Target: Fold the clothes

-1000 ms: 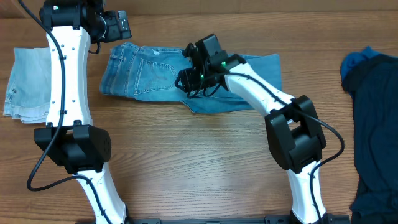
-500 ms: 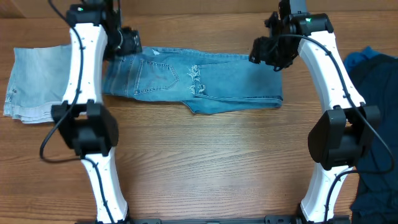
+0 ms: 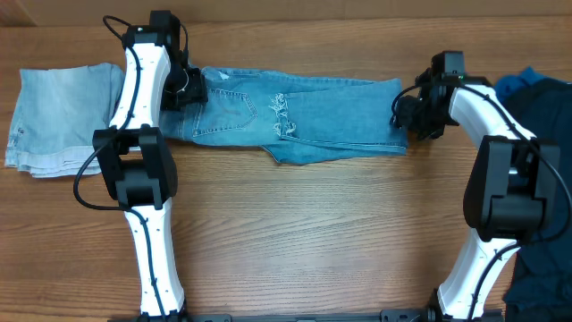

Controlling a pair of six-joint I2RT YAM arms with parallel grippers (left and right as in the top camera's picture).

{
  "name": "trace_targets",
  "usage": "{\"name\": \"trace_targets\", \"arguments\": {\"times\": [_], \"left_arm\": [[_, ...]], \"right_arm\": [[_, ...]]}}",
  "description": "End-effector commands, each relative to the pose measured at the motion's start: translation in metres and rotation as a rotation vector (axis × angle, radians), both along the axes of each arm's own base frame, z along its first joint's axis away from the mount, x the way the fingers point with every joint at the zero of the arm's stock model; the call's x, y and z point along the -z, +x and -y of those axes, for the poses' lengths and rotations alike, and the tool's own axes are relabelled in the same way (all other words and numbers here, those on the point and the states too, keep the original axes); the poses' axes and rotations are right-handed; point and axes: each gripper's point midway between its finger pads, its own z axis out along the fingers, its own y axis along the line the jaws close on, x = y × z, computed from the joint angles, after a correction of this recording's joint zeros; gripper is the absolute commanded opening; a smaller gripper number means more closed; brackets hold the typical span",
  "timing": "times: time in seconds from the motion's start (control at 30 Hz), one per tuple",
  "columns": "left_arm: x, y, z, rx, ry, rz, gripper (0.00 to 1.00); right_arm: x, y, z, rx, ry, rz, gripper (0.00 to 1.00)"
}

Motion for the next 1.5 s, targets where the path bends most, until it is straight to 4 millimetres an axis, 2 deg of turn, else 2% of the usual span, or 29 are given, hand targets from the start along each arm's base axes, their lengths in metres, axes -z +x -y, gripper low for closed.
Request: {"name": "trace_targets", "arguments": {"times": [0.0, 0.13, 0.2, 0.3, 0.33, 0.4, 0.43, 0.5, 0.57, 0.67, 0.8, 0.83, 0.87, 0.93, 0.97, 1.03, 1.1, 1.13, 1.23, 1.37, 1.47], "left_arm": [[0.004, 0.000, 0.000, 0.021, 0.023, -0.006, 0.66], [0.004, -0.001, 0.000, 0.021, 0.023, -0.008, 0.67], [0.004, -0.001, 0.000, 0.021, 0.023, -0.008, 0.67], [0.004, -0.001, 0.000, 0.021, 0.023, -0.008, 0.67], [0.004, 0.000, 0.000, 0.021, 0.023, -0.007, 0.67], [0.004, 0.000, 0.000, 0.021, 0.023, -0.004, 0.66], [0.004, 0.001, 0.000, 0.021, 0.023, 0.000, 0.62], [0.001, 0.004, 0.000, 0.021, 0.023, 0.014, 0.55], [-0.005, 0.010, 0.000, 0.021, 0.024, 0.039, 0.51], [-0.034, 0.021, 0.001, 0.019, 0.018, 0.107, 0.51], [-0.112, 0.042, 0.022, 0.042, -0.081, 0.292, 0.57], [-0.133, 0.044, 0.026, 0.050, -0.090, 0.337, 0.59], [-0.146, 0.044, 0.027, 0.054, -0.088, 0.363, 0.60], [-0.167, 0.043, 0.026, 0.055, -0.078, 0.407, 0.61], [-0.173, 0.043, 0.025, 0.054, -0.072, 0.420, 0.62], [-0.180, 0.042, 0.025, 0.054, -0.072, 0.434, 0.63], [-0.180, 0.042, 0.023, 0.051, -0.071, 0.435, 0.64], [-0.180, 0.042, 0.023, 0.051, -0.070, 0.435, 0.64], [-0.180, 0.042, 0.017, 0.040, -0.037, 0.434, 0.66], [-0.179, 0.042, 0.007, 0.024, 0.016, 0.433, 0.68], [-0.178, 0.041, -0.008, -0.028, 0.059, 0.425, 0.69]], "right_arm": [[0.013, -0.016, -0.022, -0.026, 0.126, -0.026, 0.63], [0.013, -0.023, -0.035, -0.035, 0.208, -0.044, 0.61], [0.010, -0.023, -0.041, -0.043, 0.244, -0.039, 0.52], [0.010, -0.021, -0.040, -0.050, 0.239, -0.030, 0.43], [0.009, -0.020, -0.039, -0.053, 0.238, -0.024, 0.34], [0.009, -0.016, -0.034, -0.067, 0.228, 0.002, 0.07], [0.009, -0.014, -0.030, -0.059, 0.220, 0.009, 0.04], [0.007, -0.010, -0.019, -0.036, 0.218, 0.023, 0.04], [0.001, -0.005, 0.003, 0.011, 0.217, 0.034, 0.04], [-0.020, -0.004, 0.046, 0.008, 0.198, 0.049, 0.04], [-0.058, 0.002, 0.106, 0.058, 0.142, 0.090, 0.04], [-0.063, 0.001, 0.118, 0.058, 0.100, 0.087, 0.04], [-0.070, 0.000, 0.129, 0.069, 0.054, 0.079, 0.04], [-0.093, 0.005, 0.140, 0.055, -0.013, 0.093, 0.04], [-0.105, 0.009, 0.140, 0.047, -0.018, 0.109, 0.04], [-0.129, 0.019, 0.133, 0.027, -0.031, 0.145, 0.04], [-0.155, 0.030, 0.112, -0.029, -0.043, 0.186, 0.04], [-0.162, 0.033, 0.103, -0.057, -0.047, 0.197, 0.04], [-0.182, 0.042, 0.050, -0.172, -0.046, 0.230, 0.04], [-0.183, 0.043, -0.038, -0.349, -0.026, 0.241, 0.04], [-0.184, 0.037, -0.087, -0.424, -0.006, 0.239, 0.04]]}}
